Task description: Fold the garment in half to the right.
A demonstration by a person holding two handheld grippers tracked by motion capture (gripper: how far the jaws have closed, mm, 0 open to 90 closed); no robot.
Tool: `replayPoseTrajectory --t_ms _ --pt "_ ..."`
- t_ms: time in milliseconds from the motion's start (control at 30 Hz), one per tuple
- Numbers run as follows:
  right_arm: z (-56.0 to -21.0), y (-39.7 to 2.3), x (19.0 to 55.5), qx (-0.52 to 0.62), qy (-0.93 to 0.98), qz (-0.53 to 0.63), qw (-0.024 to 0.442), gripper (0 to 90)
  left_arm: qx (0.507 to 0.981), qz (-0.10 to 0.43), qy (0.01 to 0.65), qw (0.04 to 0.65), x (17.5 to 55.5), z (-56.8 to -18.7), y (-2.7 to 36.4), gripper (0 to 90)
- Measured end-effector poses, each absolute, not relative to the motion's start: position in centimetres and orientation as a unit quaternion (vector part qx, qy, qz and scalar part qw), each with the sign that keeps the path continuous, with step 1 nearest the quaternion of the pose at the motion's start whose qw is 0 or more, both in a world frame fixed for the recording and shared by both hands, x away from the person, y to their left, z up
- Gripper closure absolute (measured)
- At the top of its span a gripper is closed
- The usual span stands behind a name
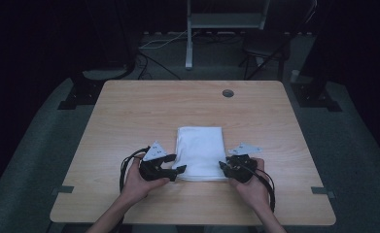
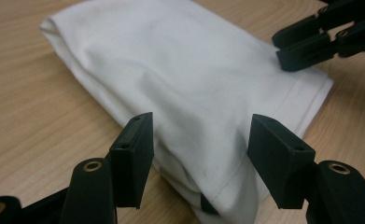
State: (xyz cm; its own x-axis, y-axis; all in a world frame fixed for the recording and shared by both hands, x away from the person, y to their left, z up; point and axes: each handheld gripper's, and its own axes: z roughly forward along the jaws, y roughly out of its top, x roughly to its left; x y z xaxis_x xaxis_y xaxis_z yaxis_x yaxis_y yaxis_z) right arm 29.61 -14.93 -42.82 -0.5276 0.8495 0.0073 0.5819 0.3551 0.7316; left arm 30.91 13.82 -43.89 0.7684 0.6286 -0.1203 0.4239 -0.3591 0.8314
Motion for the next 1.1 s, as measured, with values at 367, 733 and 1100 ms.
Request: replayPoseTrajectory --t_ms 367,733,1100 --pt "-43.2 -15.2 29.2 0.443 0.799 0.356 0.198 58.2 0.819 0.113 0.324 0.460 30.7 -43.9 13.9 39.0" --pt "-41.3 -17.0 29.8 0.383 0.765 0.475 0.206 20.4 0.774 0.171 0.350 0.499 29.7 -41.6 15.3 19.4" --pt "-39.5 -18.4 30.5 0.340 0.747 0.527 0.219 12.8 0.717 0.230 0.369 0.545 28.6 -39.4 19.7 19.3"
